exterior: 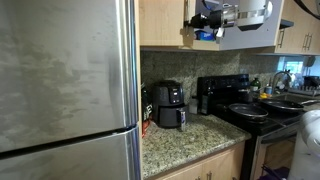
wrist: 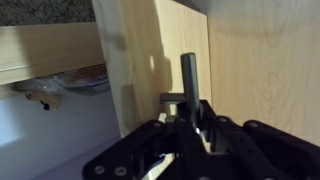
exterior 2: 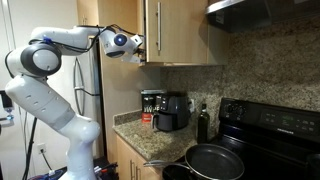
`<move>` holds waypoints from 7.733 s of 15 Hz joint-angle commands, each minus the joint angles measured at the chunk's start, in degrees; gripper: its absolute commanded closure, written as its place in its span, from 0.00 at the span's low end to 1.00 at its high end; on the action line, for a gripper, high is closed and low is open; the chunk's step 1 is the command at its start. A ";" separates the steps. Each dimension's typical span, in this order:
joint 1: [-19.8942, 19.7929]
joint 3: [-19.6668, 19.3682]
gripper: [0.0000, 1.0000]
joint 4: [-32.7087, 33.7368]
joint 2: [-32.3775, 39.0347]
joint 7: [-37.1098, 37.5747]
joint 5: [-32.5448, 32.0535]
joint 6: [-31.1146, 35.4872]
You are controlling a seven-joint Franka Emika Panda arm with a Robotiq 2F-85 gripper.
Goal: Open the top left cupboard door
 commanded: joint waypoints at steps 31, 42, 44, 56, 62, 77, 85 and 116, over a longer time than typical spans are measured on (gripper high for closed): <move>-6.57 -1.49 0.02 -6.54 -24.79 25.37 -35.94 -27.86; 0.16 0.25 0.00 -9.23 -21.80 30.94 -39.39 -14.71; -1.31 -0.12 0.00 -6.21 -15.02 34.01 -42.35 -11.17; -1.35 -3.05 0.00 10.37 7.22 49.39 -48.17 -4.74; 0.62 -7.78 0.00 22.54 18.75 49.01 -43.47 -7.00; -5.87 -3.70 0.00 29.58 26.32 44.02 -34.90 -12.04; -6.65 -4.01 0.05 31.48 27.00 29.15 -24.37 -21.50; -10.65 4.07 0.96 2.14 0.58 10.11 -2.02 -20.76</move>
